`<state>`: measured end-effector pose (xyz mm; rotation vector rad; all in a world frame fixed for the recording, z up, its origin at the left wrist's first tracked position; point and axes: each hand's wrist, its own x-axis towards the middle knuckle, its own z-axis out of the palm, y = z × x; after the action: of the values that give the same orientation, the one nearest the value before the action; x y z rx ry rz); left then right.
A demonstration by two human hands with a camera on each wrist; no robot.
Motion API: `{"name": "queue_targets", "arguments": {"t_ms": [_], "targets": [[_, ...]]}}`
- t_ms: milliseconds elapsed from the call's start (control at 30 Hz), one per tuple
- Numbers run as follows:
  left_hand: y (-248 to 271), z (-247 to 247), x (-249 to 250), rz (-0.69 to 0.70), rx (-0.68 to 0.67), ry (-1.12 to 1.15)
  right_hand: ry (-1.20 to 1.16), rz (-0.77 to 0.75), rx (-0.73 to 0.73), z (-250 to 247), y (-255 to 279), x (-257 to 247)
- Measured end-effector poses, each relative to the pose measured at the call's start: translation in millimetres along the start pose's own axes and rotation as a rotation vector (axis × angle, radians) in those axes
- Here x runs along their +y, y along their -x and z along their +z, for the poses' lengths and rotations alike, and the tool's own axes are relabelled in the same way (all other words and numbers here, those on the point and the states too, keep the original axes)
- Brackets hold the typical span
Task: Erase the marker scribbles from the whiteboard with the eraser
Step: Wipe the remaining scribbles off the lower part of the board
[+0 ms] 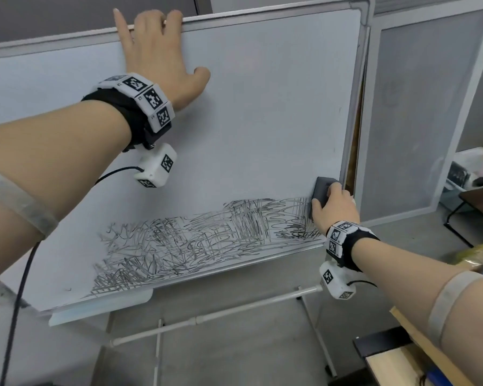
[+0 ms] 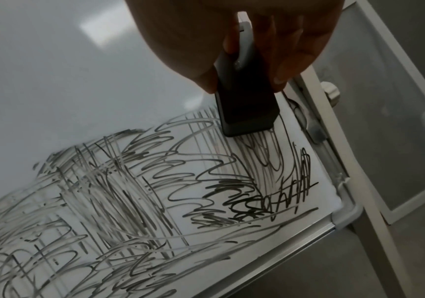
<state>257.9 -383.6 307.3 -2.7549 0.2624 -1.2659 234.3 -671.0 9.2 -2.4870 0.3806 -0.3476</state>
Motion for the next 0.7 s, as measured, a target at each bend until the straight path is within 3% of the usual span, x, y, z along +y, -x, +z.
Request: {"name": "queue_targets", "arguments": {"t_ms": [267, 433, 700], "targets": [[37, -19, -67, 0.005, 0.042, -0.023, 0.0, -0.081, 0.077, 20, 36, -74], [58, -37, -151, -0.139, 0.075, -0.102, 0.055, -0.204, 0.028, 58, 79, -137], [121, -31, -257, -0.277, 0.017, -0.116, 0.079, -0.207, 0.035, 97, 120, -204]]}}
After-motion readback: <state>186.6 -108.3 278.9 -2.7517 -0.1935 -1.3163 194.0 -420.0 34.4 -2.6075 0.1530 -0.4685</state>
